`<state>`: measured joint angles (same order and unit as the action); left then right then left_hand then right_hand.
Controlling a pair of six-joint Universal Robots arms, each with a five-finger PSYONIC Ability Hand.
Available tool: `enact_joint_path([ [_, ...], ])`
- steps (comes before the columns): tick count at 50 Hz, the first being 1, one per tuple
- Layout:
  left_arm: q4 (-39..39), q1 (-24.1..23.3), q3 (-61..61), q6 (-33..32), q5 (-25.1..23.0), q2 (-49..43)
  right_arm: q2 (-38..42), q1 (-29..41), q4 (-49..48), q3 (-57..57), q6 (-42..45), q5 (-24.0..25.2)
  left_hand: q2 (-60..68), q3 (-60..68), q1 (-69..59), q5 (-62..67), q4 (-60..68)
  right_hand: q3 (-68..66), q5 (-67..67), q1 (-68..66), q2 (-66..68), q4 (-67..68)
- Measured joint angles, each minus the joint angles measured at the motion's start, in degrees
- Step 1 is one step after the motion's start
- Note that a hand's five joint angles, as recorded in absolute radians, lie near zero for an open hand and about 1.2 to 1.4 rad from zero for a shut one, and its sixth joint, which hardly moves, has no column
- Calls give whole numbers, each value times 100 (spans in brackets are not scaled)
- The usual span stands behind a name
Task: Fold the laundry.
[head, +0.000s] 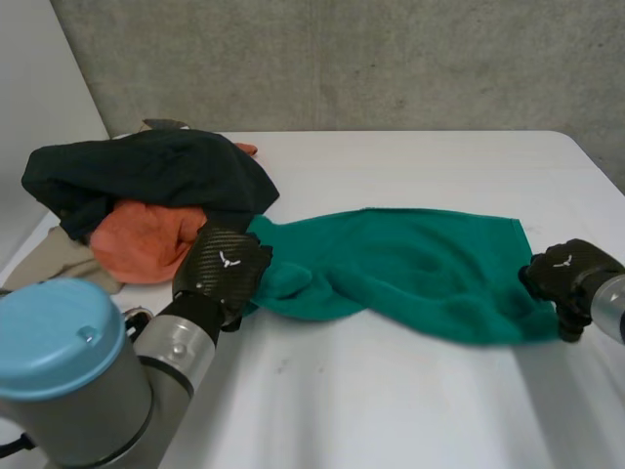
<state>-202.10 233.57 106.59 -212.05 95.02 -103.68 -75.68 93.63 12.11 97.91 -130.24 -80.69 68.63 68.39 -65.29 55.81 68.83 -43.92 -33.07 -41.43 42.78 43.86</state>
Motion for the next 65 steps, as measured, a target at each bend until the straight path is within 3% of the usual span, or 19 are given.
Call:
enact_joint_path([
  [2,-3,-44,96,-3,-8,148,-59,-53,161,-99,-12,19,0,0,0,0,0,1646,1666,1467,-1617,-1659],
  [6,-18,-119,67,-8,-14,194,-107,-61,49,-354,-480,45,0,0,0,0,0,2697,2750,2385,-2555,-2743],
  [12,-31,-153,-196,-8,-12,139,-44,-23,14,-916,-1588,162,0,0,0,0,0,2767,2816,2398,-2614,-2794],
  [17,-32,-120,-429,-10,-10,111,384,11,598,-1464,-2159,429,0,0,0,0,0,2762,2776,2398,-2613,-2785],
  [24,-35,-84,-580,-11,-11,103,991,193,1236,-1734,-2277,694,0,0,0,0,0,2637,2461,2373,-2599,-2602],
  [33,-63,-80,-591,-7,-18,51,1197,382,647,-1321,-2219,626,0,0,0,0,0,2056,1909,1829,-2191,-2040],
  [40,-67,-50,-588,-6,-17,8,1353,397,294,-1058,-2146,559,0,0,0,0,0,1210,1093,930,-1111,-1187],
  [45,-62,-8,-583,-3,-5,6,1469,388,277,-1006,-2125,478,0,0,0,0,0,-1774,-1806,-1940,1943,1767],
  [47,-59,14,-583,-3,2,11,1470,386,285,-1010,-2122,451,0,0,0,0,0,-2192,-2287,-2305,2377,2188],
  [52,-28,144,-623,-11,34,192,1019,339,313,-1134,-2073,361,0,0,0,0,0,-2430,-2415,-2327,2498,2458],
  [55,43,252,-673,-20,38,567,220,176,443,-1322,-1850,331,0,0,0,0,0,-2430,-2415,-2327,2498,2460],
  [59,221,326,-751,-26,31,979,-539,-45,795,-1512,-1394,332,0,0,0,0,0,-2430,-2416,-2327,2498,2461],
  [60,466,362,-847,-26,19,1266,-1024,-202,1209,-1623,-911,354,0,0,0,0,0,-2430,-2416,-2327,2499,2461],
  [65,1142,390,-1070,-9,-5,1506,-1482,-349,1873,-1630,-135,398,0,0,0,0,0,-2431,-2416,-2327,2499,2463],
])
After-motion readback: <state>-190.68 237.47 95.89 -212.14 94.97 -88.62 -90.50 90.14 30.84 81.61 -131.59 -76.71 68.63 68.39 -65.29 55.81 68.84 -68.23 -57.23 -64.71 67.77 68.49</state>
